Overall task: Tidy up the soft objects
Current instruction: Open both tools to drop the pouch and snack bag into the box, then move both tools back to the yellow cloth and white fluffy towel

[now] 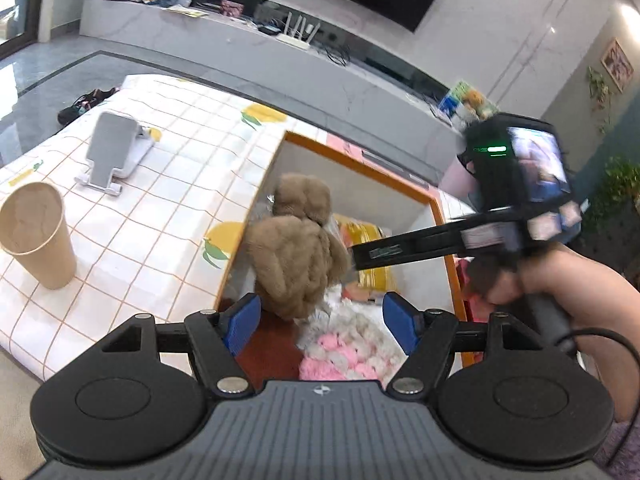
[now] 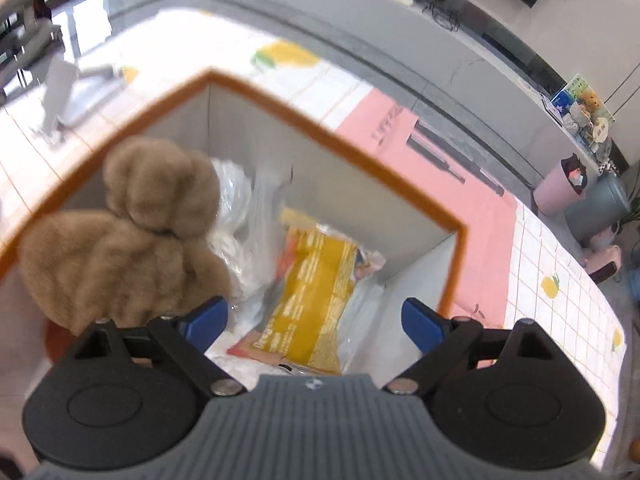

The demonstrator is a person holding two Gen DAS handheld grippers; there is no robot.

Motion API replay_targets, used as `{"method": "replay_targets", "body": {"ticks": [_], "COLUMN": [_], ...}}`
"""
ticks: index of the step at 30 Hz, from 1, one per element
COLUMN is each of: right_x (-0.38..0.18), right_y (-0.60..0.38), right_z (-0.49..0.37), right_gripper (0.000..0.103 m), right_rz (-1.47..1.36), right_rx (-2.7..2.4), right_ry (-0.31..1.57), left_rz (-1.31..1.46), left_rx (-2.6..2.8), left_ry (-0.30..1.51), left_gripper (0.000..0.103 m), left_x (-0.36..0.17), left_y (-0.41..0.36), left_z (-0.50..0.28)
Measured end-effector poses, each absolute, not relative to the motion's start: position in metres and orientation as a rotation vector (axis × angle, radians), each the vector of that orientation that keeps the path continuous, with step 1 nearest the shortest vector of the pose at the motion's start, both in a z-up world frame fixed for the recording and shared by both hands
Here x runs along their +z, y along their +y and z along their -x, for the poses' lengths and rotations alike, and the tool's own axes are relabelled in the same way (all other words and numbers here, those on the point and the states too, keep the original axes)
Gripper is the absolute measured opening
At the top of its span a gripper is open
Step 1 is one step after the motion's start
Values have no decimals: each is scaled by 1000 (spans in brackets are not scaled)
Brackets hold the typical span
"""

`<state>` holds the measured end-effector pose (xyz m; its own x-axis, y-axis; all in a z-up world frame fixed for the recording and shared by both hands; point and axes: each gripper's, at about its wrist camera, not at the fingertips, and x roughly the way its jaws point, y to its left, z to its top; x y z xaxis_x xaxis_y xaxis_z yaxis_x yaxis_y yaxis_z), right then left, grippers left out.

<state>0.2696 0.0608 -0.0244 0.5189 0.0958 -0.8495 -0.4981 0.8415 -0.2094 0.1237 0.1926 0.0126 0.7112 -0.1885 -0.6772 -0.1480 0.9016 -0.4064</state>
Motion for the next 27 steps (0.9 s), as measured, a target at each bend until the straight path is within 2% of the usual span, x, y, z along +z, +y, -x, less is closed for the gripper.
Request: {"method": "replay_targets", "body": {"ticks": [7, 14, 27], "right_x": [31, 57, 54], "right_y": [22, -9, -72], "right_z": [-228, -199, -140], "right_gripper": [94, 94, 94], "right_rz": [266, 227, 240], "right_rx": [413, 391, 325], "right_ry": [828, 778, 712], "left_rz": [367, 288, 167], "left_rx": [34, 58, -5], "left_ry": [770, 702, 639], "left_gripper": [83, 83, 83], "left_x": [16, 35, 53], "left_y": [185, 165, 117], "left_z": [-121, -112, -97]}}
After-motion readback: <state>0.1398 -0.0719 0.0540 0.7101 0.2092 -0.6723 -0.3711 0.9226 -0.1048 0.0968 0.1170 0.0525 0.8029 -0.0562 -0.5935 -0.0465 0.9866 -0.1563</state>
